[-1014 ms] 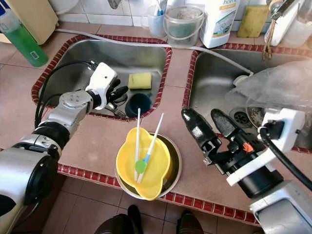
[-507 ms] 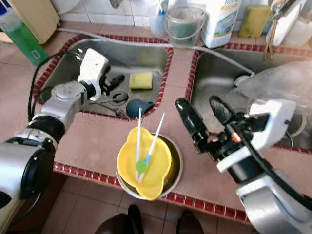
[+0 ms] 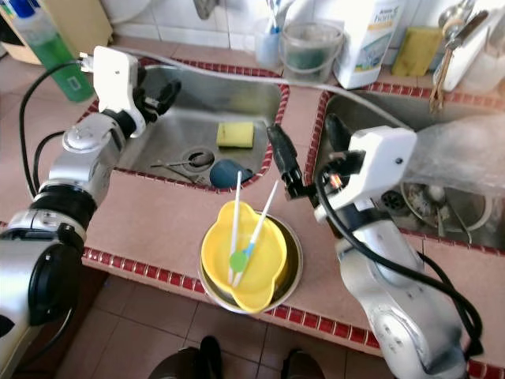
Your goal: Kitchen organization
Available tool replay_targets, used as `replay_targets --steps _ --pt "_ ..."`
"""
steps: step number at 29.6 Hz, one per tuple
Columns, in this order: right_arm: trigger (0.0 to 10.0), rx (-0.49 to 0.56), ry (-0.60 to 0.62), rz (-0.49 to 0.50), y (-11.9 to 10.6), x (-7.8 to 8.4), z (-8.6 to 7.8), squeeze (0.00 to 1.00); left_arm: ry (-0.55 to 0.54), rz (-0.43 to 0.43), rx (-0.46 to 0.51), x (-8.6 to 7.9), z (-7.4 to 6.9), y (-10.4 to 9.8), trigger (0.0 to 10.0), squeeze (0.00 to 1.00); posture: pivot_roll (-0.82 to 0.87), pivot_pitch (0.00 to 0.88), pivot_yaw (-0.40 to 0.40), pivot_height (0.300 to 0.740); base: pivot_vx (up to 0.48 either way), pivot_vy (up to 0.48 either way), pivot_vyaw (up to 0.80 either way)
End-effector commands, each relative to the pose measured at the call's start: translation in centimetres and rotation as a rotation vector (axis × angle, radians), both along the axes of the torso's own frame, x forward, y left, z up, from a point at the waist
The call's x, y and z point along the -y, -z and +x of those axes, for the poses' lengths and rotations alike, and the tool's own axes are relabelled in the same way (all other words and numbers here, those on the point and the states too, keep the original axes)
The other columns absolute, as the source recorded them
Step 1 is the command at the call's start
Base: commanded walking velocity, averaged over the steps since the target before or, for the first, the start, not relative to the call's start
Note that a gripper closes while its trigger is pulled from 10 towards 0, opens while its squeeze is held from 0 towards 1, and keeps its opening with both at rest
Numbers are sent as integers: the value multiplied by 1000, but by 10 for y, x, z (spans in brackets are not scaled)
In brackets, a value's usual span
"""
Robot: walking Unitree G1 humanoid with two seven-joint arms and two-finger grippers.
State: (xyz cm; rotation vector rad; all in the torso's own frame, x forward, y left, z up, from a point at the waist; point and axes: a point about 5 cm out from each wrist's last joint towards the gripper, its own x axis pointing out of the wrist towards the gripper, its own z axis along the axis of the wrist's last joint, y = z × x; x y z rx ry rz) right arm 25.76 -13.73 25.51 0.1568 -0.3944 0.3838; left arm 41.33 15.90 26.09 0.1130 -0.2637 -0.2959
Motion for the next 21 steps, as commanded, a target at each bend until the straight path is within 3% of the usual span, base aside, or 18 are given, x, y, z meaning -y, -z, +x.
replay_targets --steps 1,8,21 --pt "10000 45 -1 -8 -2 -4 5 0 -40 -17 58 -12 -5 -8 10000 0 -130 109 51 740 0 0 0" --pt "10000 136 9 -50 -5 -11 18 0 -46 -28 121 -16 -23 -9 10000 0 -102 85 33 740 0 0 0" --pt "10000 202 45 -121 2 -16 23 0 28 -54 158 11 -60 -3 10000 0 -96 41 27 740 0 0 0"
